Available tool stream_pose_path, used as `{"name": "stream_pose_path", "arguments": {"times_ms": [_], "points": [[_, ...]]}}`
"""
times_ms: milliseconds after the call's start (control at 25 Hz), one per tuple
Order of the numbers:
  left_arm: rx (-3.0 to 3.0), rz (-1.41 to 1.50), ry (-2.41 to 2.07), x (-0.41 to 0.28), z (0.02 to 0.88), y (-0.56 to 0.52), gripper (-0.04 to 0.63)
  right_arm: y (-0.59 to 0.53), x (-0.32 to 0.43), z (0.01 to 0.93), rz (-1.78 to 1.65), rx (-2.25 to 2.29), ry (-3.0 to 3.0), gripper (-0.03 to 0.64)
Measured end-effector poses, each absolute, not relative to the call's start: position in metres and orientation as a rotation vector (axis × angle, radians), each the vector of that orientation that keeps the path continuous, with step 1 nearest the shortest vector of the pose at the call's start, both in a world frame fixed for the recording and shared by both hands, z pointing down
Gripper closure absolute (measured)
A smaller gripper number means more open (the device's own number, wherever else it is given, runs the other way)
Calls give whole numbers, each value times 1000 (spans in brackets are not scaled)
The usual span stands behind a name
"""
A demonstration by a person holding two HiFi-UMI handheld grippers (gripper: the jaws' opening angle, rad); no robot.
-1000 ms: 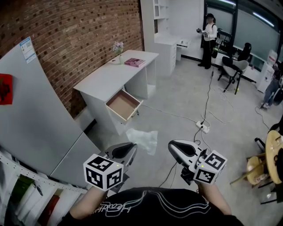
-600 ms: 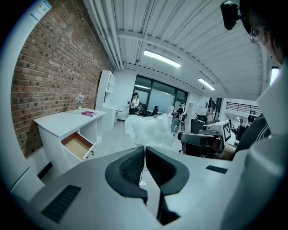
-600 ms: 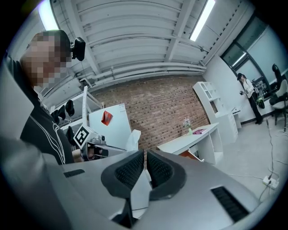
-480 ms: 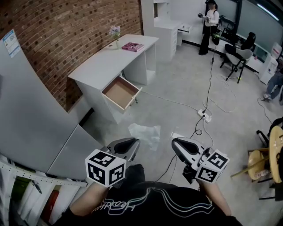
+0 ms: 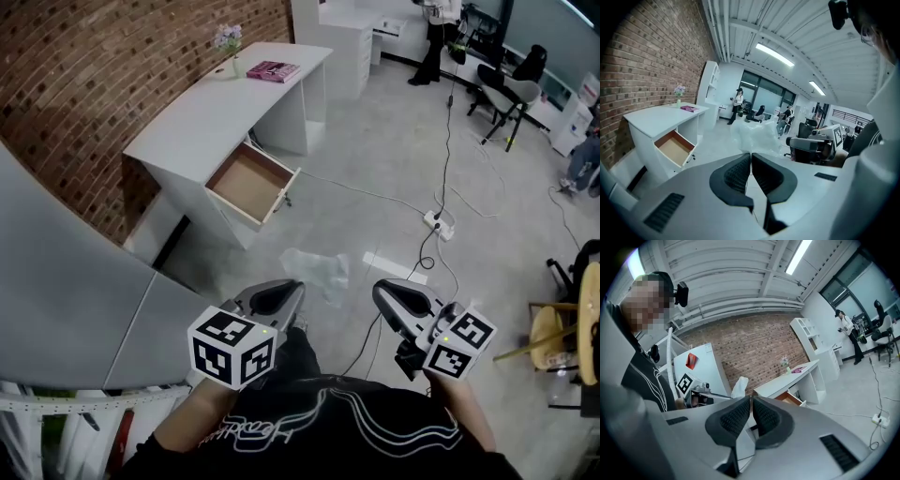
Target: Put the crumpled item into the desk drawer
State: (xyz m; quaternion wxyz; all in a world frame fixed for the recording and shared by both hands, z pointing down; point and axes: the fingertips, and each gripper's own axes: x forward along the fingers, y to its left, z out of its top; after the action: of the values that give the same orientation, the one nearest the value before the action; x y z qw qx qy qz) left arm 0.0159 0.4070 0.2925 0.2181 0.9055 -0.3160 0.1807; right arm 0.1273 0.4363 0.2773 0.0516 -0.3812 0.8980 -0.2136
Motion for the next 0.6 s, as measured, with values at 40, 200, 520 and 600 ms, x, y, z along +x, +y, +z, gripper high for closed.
{"name": "stream_pose_path", "arguments": {"times_ms": [40,200,520,600], "points": [[2501,505,-876,15,296,391,563,421,126,281,-664,-1161,2728,566],[2459,542,-874,-12,309,319,563,348,99,293,-747,-1166,2735,566],[2390,584,-905,-75,345,154,563,185,41,318,-862,-1230,2758,566],[2381,590,-903,-89,357,121,563,152,30,325,-876,-1254,2773,566]]}}
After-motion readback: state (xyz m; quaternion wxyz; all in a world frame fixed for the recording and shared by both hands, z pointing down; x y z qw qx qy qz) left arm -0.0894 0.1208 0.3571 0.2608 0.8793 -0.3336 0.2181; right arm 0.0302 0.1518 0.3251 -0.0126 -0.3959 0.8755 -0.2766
